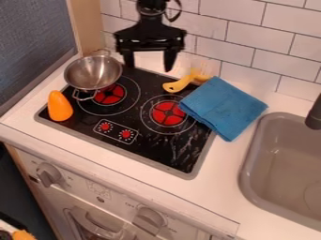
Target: Move the silver pot to the bottom of the right burner and blue cloth
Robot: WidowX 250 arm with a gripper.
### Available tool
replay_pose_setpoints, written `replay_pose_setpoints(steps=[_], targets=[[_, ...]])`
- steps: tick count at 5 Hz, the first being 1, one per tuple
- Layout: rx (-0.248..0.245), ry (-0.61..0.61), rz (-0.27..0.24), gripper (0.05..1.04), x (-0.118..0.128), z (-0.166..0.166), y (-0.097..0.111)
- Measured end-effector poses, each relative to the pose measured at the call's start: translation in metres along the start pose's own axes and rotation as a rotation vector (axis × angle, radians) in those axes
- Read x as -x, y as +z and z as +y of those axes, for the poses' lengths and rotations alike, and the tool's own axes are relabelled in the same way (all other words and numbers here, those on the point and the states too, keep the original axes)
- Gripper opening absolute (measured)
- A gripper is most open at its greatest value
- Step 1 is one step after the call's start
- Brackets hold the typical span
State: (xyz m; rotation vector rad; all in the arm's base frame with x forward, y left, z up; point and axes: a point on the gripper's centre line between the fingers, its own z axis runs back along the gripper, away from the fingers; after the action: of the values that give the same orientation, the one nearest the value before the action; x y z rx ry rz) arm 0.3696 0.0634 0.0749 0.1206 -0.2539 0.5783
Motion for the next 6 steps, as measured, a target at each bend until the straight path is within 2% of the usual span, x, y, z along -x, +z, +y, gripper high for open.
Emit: replay_pose_setpoints(steps=[1,3,4,5,6], targets=[[-0.086,-0.045,0.010,1.000,-0.006,0.008,-0.013],[-0.191,0.005,0.025,1.000,-0.019,0.040,-0.033],[-0.216,0.035,0.040,1.001,-0.020,0.051,-0.044],[-0.219,0.080,0.042,1.000,-0.025,0.067,-0.049],[-0.223,0.072,0.045,0.941,-0.025,0.071,-0.060]])
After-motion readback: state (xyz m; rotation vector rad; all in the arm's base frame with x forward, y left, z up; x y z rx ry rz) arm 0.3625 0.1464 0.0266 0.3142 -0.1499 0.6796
